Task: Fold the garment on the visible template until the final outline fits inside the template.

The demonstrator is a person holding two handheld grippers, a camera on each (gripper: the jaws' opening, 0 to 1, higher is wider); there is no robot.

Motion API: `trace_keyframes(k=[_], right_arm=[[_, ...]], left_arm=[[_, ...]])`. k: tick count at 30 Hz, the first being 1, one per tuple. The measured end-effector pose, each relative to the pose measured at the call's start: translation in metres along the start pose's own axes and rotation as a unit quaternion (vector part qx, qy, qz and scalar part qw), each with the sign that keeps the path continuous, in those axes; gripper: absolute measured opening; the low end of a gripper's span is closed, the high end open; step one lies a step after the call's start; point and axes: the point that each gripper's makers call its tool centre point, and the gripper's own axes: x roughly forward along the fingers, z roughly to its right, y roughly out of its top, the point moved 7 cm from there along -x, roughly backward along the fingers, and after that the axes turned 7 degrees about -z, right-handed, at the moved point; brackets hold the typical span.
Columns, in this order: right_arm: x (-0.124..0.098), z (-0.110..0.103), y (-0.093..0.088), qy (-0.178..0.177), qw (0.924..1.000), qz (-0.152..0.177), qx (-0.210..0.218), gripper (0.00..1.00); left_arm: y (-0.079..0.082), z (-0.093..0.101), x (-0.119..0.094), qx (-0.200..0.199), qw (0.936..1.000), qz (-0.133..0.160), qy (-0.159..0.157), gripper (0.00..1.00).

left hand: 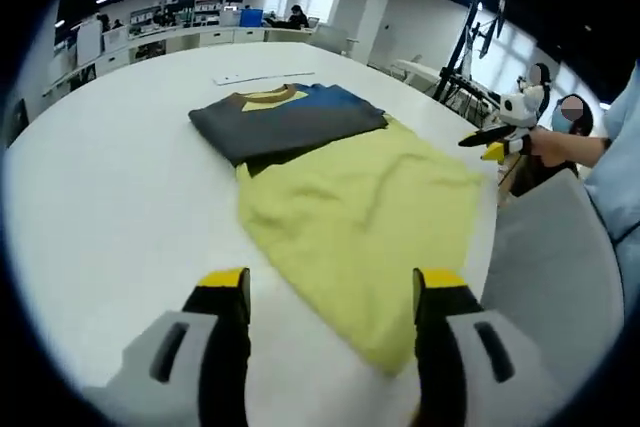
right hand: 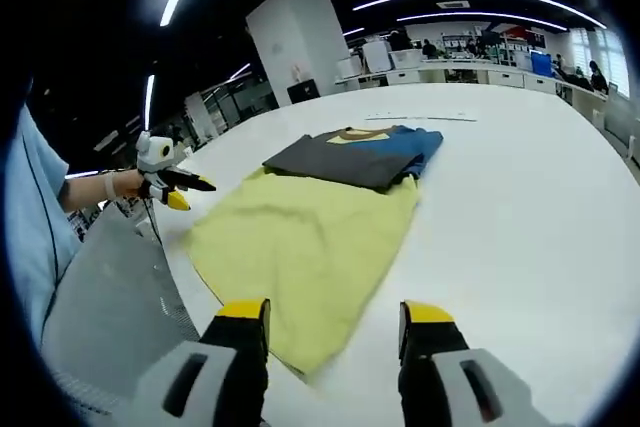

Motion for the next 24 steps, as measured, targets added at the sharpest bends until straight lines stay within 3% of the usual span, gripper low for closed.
trace_keyframes(k=[12,17,20,24], right_arm=[[-0.004,-0.004,-0.010,-0.005,0.9994,-0.033,-0.009,0.42],[-0.006,-0.003,-0.020,-0.002,0.9985,-0.055,0.002,0.37],[-0.005,-0.003,-0.027,-0.002,0.9977,-0.067,0.005,0.32],[-0.004,-0.007,-0.031,0.011,0.9969,-0.067,0.039,0.26]], left_arm=[[-0.028,0.010,-0.009,-0.017,0.9989,-0.042,-0.006,0.53],[-0.038,0.016,-0.012,-0.038,0.9975,-0.057,-0.018,0.45],[-0.046,0.019,-0.012,-0.071,0.9947,-0.068,-0.030,0.34],[-0.051,0.021,-0.013,-0.084,0.9929,-0.076,-0.037,0.29]])
